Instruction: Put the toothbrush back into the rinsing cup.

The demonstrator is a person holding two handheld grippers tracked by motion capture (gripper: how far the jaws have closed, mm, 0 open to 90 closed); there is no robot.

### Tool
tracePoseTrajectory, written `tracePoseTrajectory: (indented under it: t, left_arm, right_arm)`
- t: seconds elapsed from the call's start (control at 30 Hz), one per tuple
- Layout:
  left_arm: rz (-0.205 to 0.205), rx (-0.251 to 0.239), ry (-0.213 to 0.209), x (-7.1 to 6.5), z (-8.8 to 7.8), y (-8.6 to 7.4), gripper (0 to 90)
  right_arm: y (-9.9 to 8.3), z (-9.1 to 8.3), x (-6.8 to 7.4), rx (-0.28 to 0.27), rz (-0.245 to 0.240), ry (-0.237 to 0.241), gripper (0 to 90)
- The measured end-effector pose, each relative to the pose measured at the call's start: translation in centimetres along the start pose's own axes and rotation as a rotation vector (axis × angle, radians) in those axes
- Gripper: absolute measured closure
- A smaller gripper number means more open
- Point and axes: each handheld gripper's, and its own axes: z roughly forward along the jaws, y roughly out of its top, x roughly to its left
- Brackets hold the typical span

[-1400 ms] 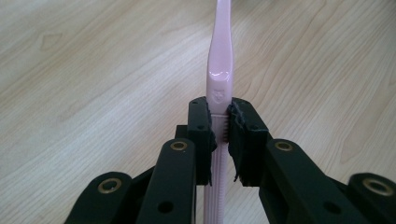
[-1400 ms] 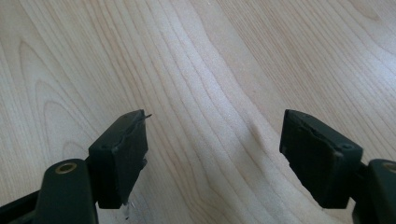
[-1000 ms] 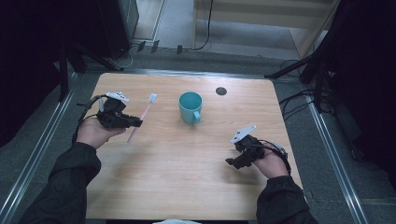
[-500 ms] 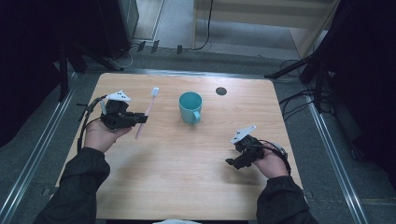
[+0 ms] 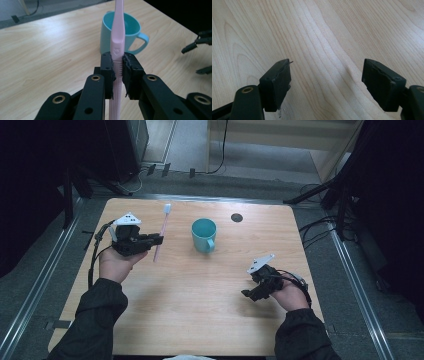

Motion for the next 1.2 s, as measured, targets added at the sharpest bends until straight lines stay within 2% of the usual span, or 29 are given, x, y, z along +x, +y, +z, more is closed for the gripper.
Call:
tracePoseTrajectory:
  t: [0.07,0.2,0.27,0.5,0.57,1.0,1.2]
  left_arm:
    - [-0.006,-0.019,0.001,-0.3,0.3,0.2,79.2]
    - [-0.006,-0.026,0.012,-0.5,0.8,0.7,79.1]
    - [-0.011,-0.035,0.001,-0.5,1.0,0.9,79.1]
    - [-0.002,-0.018,0.005,-0.8,2.0,1.7,79.1]
    - [-0.007,-0.023,-0.003,-0.8,2.3,2.0,79.1]
    - [-0.018,-0.050,0.018,-0.9,3.6,4.3,79.1]
    - [0.009,-0.045,0.019,-1.2,4.2,5.5,79.1]
  right_arm:
    - [0.0,0.0,0.0,-0.002,-0.002,0.001,23.8]
    - [0.0,0.0,0.0,-0.005,-0.002,0.001,23.8]
    - [0.0,-0.1,0.0,-0.005,0.000,0.000,23.8]
    - [-0.1,-0.1,-0.1,-0.009,0.000,0.002,23.8]
    - [-0.1,-0.1,-0.1,-0.011,0.000,0.003,23.8]
    - [-0.1,-0.2,-0.1,-0.015,0.002,0.005,23.8]
    - [0.0,-0.2,-0.1,-0.016,0.004,0.004,23.8]
